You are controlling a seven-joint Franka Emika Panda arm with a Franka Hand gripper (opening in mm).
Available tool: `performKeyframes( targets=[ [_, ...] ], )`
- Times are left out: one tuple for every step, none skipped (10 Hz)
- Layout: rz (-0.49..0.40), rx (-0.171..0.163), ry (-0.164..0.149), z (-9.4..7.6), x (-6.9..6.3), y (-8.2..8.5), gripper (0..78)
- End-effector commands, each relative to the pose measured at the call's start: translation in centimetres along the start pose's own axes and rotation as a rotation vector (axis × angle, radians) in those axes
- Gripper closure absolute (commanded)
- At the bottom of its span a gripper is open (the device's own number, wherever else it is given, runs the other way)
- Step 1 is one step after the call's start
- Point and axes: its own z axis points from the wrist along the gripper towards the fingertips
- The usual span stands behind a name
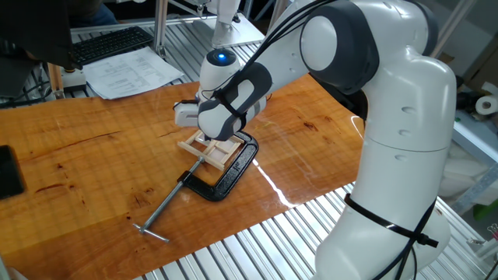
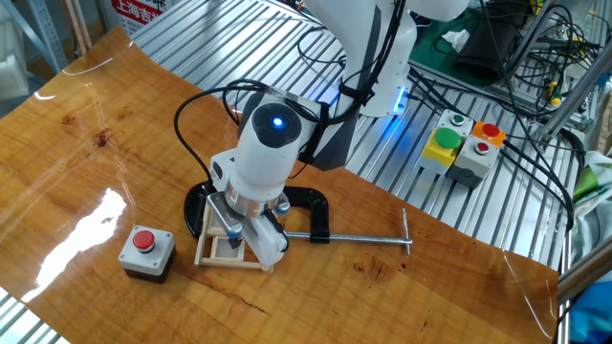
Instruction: Close a sliding window
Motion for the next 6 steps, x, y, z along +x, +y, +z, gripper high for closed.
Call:
performKeyframes(
  targets=[
    [0.008, -0.004, -0.024, 0.08, -0.09, 0.1, 77.6],
    [0.009, -0.004, -0.026, 0.12, -0.06, 0.11, 77.6],
    [0.011, -0.001, -0.029, 0.12, -0.02, 0.13, 77.6],
    [0.011, 0.0, -0.029, 0.09, 0.03, 0.14, 77.6],
    [0.014, 0.001, -0.031, 0.08, 0.17, 0.17, 77.6],
    [0.02, 0.002, -0.034, 0.1, 0.32, 0.27, 77.6]
  ],
)
